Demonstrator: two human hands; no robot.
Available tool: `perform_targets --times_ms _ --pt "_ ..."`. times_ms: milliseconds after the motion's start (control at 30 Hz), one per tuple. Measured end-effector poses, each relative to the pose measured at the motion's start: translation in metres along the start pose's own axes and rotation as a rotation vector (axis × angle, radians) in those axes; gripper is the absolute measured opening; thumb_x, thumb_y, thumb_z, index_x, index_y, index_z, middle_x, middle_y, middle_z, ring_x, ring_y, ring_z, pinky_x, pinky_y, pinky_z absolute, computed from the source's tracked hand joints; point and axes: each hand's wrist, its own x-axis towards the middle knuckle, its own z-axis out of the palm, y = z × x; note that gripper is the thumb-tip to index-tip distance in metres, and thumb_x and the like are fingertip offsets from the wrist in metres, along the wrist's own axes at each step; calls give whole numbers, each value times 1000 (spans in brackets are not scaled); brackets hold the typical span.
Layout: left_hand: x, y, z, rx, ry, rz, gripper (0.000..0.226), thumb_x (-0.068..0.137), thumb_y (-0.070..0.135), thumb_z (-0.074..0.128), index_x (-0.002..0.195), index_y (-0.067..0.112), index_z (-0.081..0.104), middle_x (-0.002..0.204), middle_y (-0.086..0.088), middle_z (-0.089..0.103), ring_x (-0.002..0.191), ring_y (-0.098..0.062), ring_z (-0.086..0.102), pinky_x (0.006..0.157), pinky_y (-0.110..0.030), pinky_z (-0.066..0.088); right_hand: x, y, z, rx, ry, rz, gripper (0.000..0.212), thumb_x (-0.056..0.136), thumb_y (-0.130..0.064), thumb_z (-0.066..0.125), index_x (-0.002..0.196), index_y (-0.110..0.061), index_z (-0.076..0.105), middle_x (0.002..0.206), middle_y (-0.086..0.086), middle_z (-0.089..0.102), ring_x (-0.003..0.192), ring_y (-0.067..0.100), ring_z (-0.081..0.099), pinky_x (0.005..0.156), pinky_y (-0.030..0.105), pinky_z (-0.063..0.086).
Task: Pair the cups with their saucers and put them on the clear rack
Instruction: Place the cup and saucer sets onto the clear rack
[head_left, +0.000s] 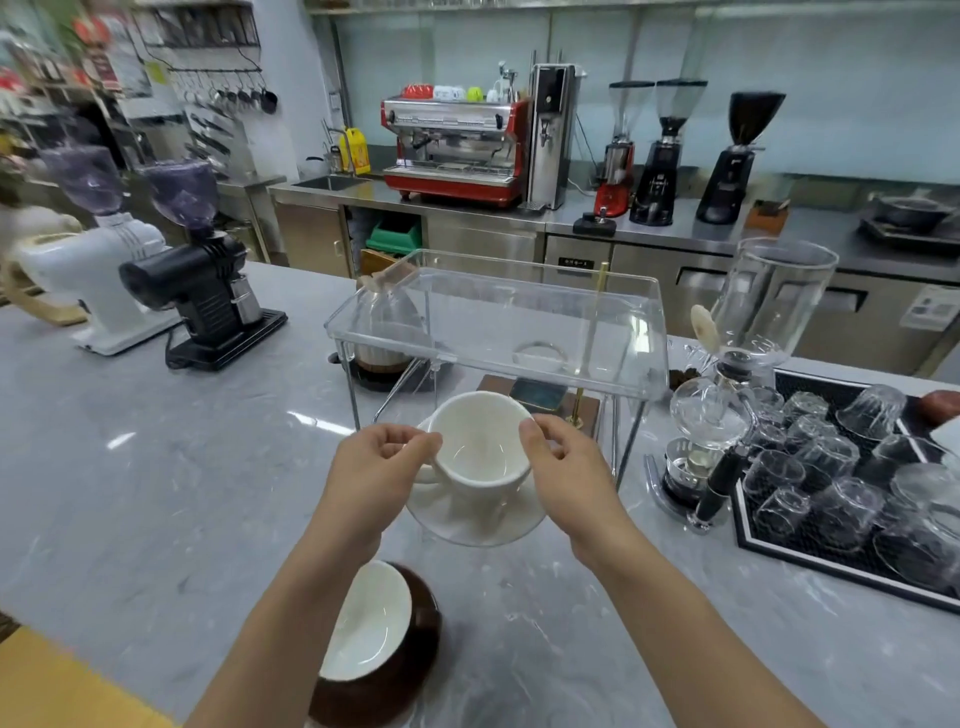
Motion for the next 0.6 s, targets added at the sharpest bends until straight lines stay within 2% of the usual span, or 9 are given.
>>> perform_targets --times_ms 67,133,200,300,433,533,600 --pt "14 5 5 -20 2 9 11 88 19 75 85 10 71 76 -12 67 73 -25 60 73 -43 49 12 0 5 -5 36 -7 36 99 -48 46 125 -30 64 129 -2 59 117 17 55 92 32 47" --pt "29 9 12 -37 2 8 11 88 19 75 86 9 70 76 -11 67 72 -25 59 71 -39 47 24 -1 9 2 70 0 38 99 -50 45 126 -30 63 132 0 57 120 18 54 103 39 46" --pt "40 10 18 -50 1 9 14 89 20 74 91 7 70 78 -12 68 73 -25 60 72 -38 47 35 -1 13 13 105 39 41 98 -51 45 128 -29 62 135 2 55 123 21 53 108 44 44" --pt "62 11 29 -62 -15 5 14 89 20 73 92 7 70 84 -13 70 78 -26 62 75 -39 48 55 -2 19 24 182 48 40 99 -47 46 124 -23 65 135 6 57 127 25 51 108 48 42" --pt "88 12 42 -63 -30 -11 17 89 19 72 87 3 70 81 -16 65 78 -27 60 75 -40 45 77 -4 22 69 246 -14 27 99 -34 51 104 -17 72 110 4 70 109 28 62 94 49 53" --pt "108 13 48 -50 -52 -12 15 91 11 70 80 0 71 77 -17 63 76 -27 58 73 -38 45 92 -1 27 97 283 53 31 96 -40 53 110 -20 72 116 1 66 112 23 61 98 47 51" --pt "117 11 50 -60 -62 5 23 92 5 68 70 11 69 65 -8 66 66 -24 60 67 -34 46 97 1 30 94 298 71 33 96 -44 53 117 -25 70 107 -16 56 117 20 55 104 45 47"
